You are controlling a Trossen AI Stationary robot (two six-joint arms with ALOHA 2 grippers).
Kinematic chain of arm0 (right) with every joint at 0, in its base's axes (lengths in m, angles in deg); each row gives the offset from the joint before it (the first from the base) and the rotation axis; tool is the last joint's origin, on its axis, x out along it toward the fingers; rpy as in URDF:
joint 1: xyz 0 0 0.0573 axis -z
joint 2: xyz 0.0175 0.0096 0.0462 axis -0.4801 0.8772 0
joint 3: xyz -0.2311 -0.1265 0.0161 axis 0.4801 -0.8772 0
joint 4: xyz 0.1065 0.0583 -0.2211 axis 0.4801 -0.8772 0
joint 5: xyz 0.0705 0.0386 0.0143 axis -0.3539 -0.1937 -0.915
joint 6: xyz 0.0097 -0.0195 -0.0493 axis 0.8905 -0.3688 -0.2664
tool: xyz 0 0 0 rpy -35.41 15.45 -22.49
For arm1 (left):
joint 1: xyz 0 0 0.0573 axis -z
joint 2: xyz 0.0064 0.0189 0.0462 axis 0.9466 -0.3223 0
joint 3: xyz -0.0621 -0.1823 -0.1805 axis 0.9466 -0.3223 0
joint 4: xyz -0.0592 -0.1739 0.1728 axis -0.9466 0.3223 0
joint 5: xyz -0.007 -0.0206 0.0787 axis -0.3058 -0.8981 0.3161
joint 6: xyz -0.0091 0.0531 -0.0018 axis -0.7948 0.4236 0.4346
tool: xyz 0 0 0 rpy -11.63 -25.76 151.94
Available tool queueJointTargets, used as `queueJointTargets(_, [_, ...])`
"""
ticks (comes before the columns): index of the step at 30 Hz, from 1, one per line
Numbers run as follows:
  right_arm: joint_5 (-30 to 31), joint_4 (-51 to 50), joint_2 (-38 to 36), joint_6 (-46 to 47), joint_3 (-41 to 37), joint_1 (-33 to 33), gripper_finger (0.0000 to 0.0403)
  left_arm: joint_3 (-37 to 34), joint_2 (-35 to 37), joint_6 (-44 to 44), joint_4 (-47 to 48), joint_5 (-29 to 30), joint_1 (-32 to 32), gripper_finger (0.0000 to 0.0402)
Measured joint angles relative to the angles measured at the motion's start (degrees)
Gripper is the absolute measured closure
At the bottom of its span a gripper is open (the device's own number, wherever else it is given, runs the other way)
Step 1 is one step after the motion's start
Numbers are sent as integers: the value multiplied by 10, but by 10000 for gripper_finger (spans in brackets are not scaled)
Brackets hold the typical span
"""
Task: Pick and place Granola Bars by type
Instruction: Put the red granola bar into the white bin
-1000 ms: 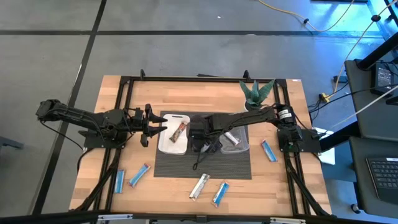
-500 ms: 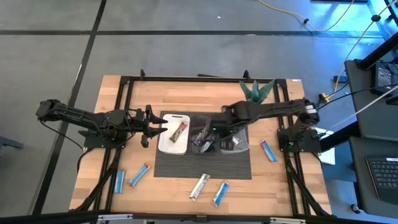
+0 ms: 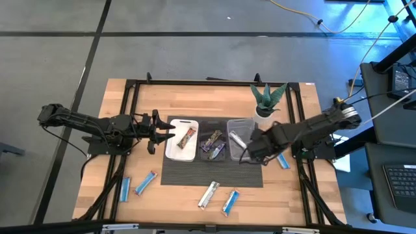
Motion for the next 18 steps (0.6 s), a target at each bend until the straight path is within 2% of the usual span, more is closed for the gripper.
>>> queueJointTargets(5, [-3, 30, -71, 121, -88, -25, 254, 0, 0, -22, 0, 6, 0, 243])
queueJointTargets(8, [-3, 55, -107, 163, -137, -28, 254, 0, 0, -22, -1, 6, 0, 241])
queueJointTargets(13, [-7, 95, -138, 178, -207, -28, 254, 0, 0, -22, -2, 6, 0, 241])
queueJointTargets(18, [-41, 125, -139, 198, -262, -28, 254, 0, 0, -22, -2, 6, 0, 241])
